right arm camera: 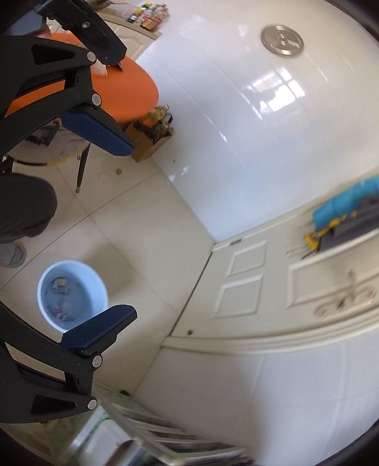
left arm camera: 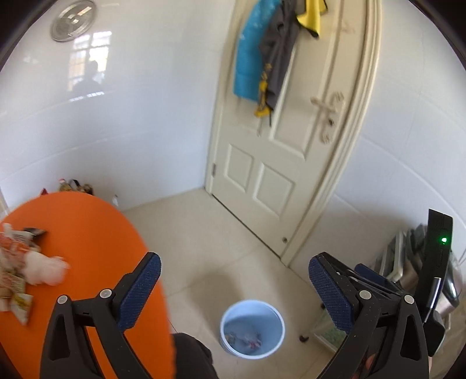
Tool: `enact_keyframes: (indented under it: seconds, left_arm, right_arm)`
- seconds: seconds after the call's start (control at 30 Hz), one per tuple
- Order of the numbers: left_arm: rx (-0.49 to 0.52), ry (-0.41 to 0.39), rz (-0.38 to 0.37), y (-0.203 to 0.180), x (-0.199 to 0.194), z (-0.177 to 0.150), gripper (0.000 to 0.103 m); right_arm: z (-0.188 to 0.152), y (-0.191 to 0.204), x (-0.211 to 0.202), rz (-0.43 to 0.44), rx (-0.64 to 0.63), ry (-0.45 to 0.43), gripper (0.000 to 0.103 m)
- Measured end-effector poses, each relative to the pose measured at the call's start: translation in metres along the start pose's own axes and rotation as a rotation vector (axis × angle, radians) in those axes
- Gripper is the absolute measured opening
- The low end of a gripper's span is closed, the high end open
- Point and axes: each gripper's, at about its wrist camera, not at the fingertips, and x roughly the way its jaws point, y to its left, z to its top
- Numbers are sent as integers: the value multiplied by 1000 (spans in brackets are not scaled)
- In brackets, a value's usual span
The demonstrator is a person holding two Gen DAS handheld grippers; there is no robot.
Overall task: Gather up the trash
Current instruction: 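Move both open tools back from the bin to the table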
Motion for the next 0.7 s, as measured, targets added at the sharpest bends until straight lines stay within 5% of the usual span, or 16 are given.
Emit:
enact_keyframes:
  seconds: [0.2,0.5,0.7]
  left_arm:
    - [-51,-132,98,58,-98,-12,102]
    - [-133,-248,321,118,-226,-71,102]
    - [-183,-302,464,125,-267,-105,102]
  right_arm:
    - [6,94,-38,107,-140,-75,103]
    - [-14,231,-68,292,-329,-122,103]
    - [-36,293,-79,365,-453,-144,103]
